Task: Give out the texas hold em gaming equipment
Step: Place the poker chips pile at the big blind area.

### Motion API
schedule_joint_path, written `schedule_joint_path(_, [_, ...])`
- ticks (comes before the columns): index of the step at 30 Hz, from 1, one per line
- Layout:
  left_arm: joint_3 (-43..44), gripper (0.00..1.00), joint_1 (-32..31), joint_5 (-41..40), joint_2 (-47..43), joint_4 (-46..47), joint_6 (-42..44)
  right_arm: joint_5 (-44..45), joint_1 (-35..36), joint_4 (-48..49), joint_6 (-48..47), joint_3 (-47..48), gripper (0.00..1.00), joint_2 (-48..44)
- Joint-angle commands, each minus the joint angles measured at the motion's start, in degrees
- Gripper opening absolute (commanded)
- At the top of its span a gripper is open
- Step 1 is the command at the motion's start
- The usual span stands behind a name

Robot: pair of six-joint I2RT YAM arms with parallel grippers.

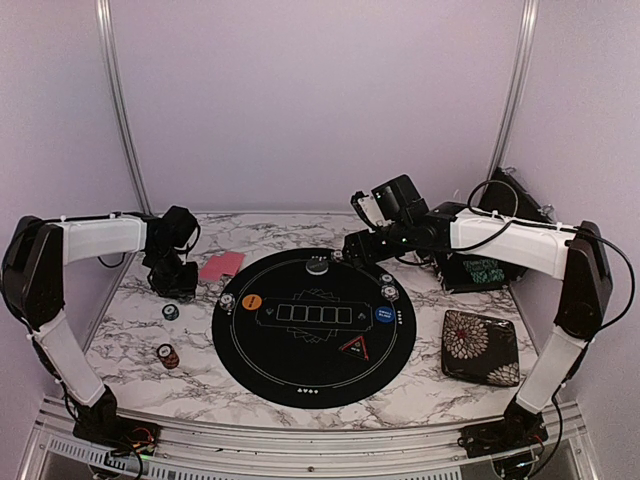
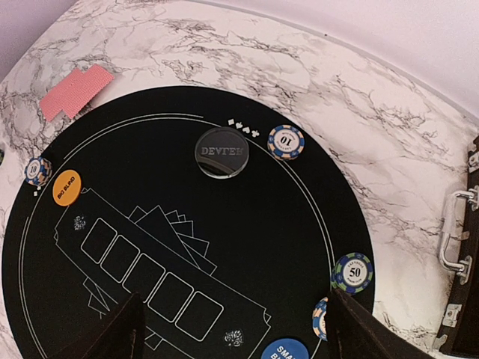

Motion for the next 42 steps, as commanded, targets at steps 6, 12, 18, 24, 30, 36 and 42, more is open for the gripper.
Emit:
schedule_joint_path(6, [2.00,0.34,-5.24,1.30,1.96,-1.99,-3.21,0.67,0.34,0.06,0.11,1.16,0.80,-0.28])
schedule_joint_path(12, [2.23,0.34,-8.70,1.88,3.35,-1.37,-4.93,0.67,0.31,0.12,0.11,0.82,0.80,-0.58])
schedule_joint_path(18, [2.49,0.34,-10.98,2.93,5.16,0.00,-6.06,0.82,0.32,0.13,0.20,0.13,0.80,-1.15])
schedule_joint_path(24, [2.85,0.34,-12.30,3.35,6.52,0.97,-6.86,0.95,0.23,0.12,0.33,-0.29,0.80,-1.43])
schedule_joint_path(30, [3.39,0.34,-13.22,3.58,7.74,1.48,-7.25,1.00,0.26,0.21,0.33,-0.43,0.80,-1.43])
schedule_joint_path(36, [3.79,0.34,-13.95,3.65,8.99,1.96,-7.39,1.00,0.26,0.17,0.21,-0.49,0.80,-1.49])
schedule_joint_path(42, [4.02,0.34,-14.41,3.50,9.98,2.31,-7.52,1.05,0.18,0.19,0.20,-0.69,0.80,-1.60])
